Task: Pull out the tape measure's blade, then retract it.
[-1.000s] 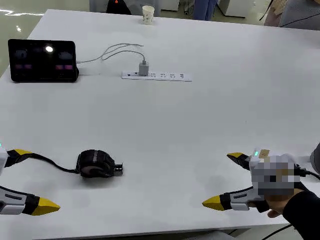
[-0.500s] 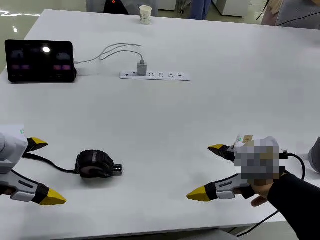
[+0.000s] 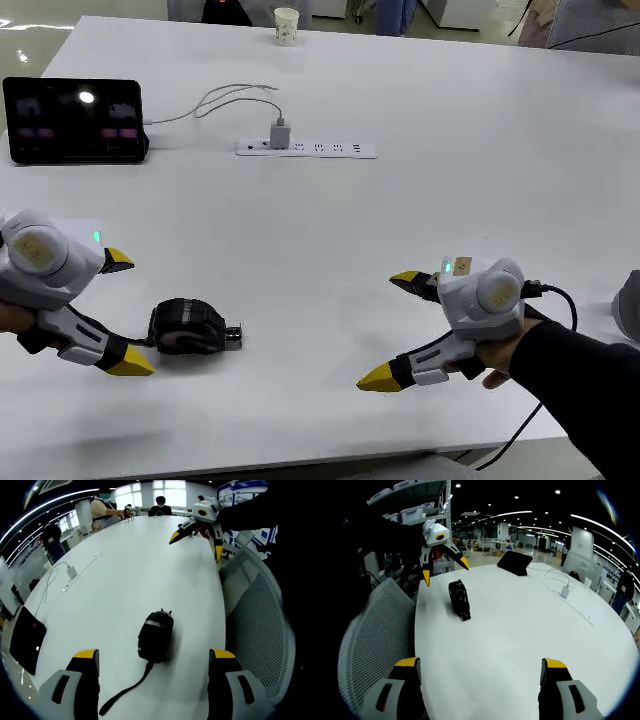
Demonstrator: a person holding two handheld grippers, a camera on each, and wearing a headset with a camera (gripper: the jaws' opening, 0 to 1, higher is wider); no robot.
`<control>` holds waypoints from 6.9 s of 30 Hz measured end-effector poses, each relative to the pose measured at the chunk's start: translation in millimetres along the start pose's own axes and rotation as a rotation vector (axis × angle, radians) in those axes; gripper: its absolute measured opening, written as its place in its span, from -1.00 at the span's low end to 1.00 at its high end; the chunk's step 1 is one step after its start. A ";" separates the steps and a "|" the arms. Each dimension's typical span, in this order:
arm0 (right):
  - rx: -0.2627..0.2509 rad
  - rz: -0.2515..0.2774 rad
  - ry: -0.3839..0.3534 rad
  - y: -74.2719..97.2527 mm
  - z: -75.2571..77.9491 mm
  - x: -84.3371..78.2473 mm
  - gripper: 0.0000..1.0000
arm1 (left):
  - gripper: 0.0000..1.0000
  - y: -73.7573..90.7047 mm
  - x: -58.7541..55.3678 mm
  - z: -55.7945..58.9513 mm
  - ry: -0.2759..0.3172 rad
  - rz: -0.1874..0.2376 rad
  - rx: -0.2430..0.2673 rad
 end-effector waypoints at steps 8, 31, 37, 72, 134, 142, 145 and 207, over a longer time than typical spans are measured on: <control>0.002 -0.004 0.033 -7.8 7.1 12.8 0.98 | 0.68 -10.1 13.8 -1.4 -0.072 -0.039 -0.018; 0.105 -0.035 0.141 -54.5 -1.2 49.5 0.98 | 0.31 -45.1 36.5 -0.4 -0.179 -0.164 -0.013; 0.122 -0.019 0.118 -63.7 -2.6 60.5 0.98 | 0.07 -50.9 36.4 -4.7 -0.179 -0.185 0.001; 0.132 -0.090 0.218 -125.1 -13.4 94.5 0.20 | -0.40 -67.3 40.2 -0.1 -0.248 -0.197 -0.014; 0.193 -0.156 0.297 -156.4 -15.2 98.8 -0.79 | -0.39 -67.3 37.0 -2.2 -0.209 -0.158 -0.024; 0.191 -0.159 0.286 -154.5 -14.6 95.9 -0.79 | -0.39 -66.9 36.8 -1.8 -0.204 -0.157 -0.022; 0.191 -0.162 0.288 -152.2 -13.0 93.2 -0.79 | -0.39 -66.8 36.9 -1.8 -0.202 -0.156 -0.021; 0.171 -0.190 0.304 -129.3 1.6 67.0 -0.79 | -0.39 -66.5 34.7 -2.6 -0.200 -0.146 -0.016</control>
Point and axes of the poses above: the centre of the closed fingertips' face, and the gripper's own axes: y roughly backward along the fingers, z roughly to its right, x roughly out of its top, the point moved 9 cm from there along y, roughly backward along the fingers, and after that the axes turned 15 degrees about -z, right-handed, at the moved point
